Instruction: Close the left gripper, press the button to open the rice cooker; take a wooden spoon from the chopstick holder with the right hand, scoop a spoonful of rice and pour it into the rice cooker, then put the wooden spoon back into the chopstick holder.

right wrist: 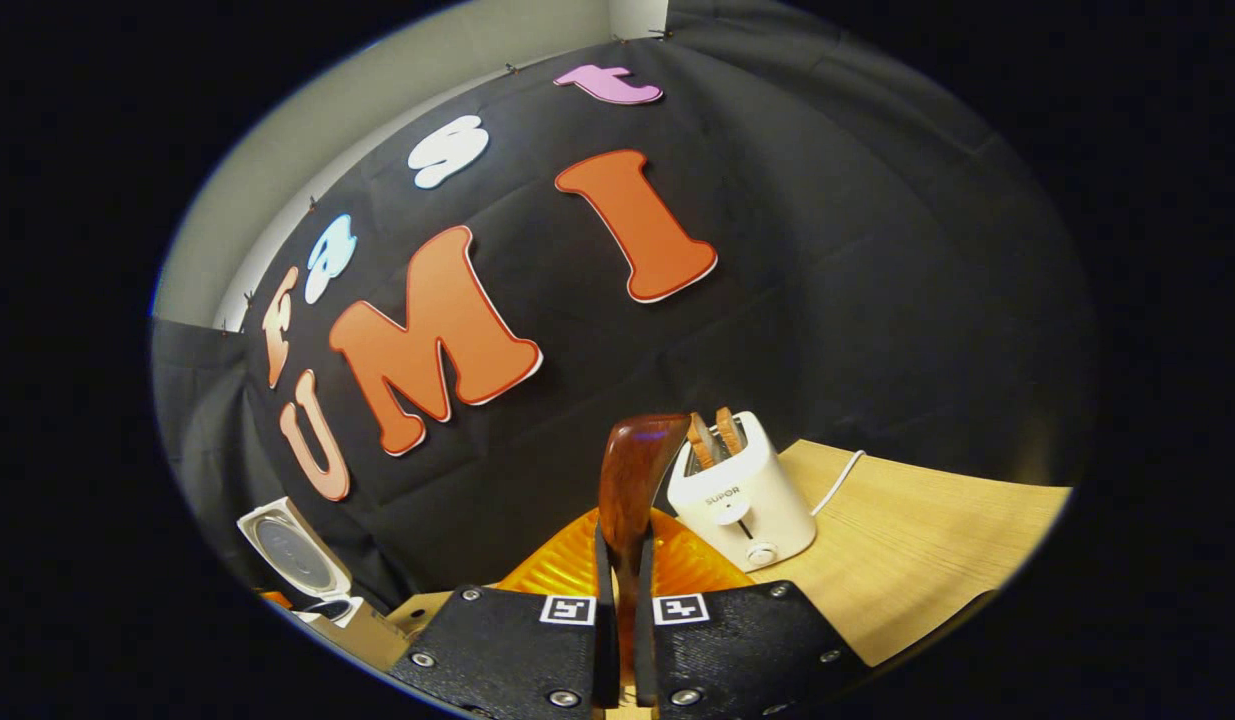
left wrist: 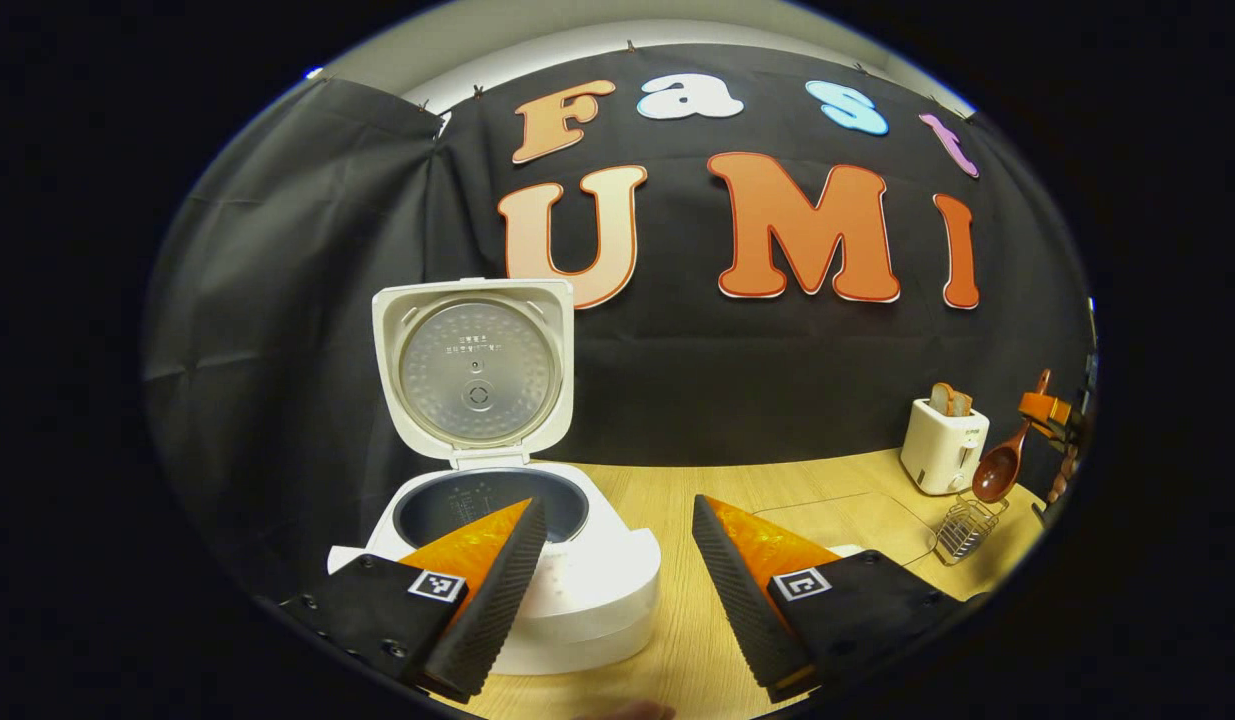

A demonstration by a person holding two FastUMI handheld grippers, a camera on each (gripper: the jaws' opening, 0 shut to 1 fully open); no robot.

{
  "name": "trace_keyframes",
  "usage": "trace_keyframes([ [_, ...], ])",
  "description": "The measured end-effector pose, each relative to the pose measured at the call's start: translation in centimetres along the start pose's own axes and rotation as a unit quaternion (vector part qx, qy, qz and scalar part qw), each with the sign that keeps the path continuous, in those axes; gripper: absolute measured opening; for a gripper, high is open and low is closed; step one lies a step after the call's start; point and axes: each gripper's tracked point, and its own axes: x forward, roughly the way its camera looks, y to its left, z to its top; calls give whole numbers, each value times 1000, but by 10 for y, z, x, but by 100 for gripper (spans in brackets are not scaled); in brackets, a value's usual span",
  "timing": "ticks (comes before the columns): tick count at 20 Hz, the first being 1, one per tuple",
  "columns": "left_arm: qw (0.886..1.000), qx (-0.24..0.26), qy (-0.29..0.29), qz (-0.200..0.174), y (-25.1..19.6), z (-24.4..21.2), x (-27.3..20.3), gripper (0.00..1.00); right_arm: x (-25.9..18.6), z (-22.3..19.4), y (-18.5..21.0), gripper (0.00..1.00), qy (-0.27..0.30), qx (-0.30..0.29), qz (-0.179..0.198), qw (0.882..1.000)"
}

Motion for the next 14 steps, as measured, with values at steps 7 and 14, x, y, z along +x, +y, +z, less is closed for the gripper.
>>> trace_keyframes([
  [7, 1000, 8, 10, 1, -5, -5, 2, 95, 4, -41, -19, 7, 31, 9, -21, 999],
  [14, 1000, 9, 12, 5, -6, -5, 3, 97, 5, -65, -26, 7, 46, -22, -33, 998],
])
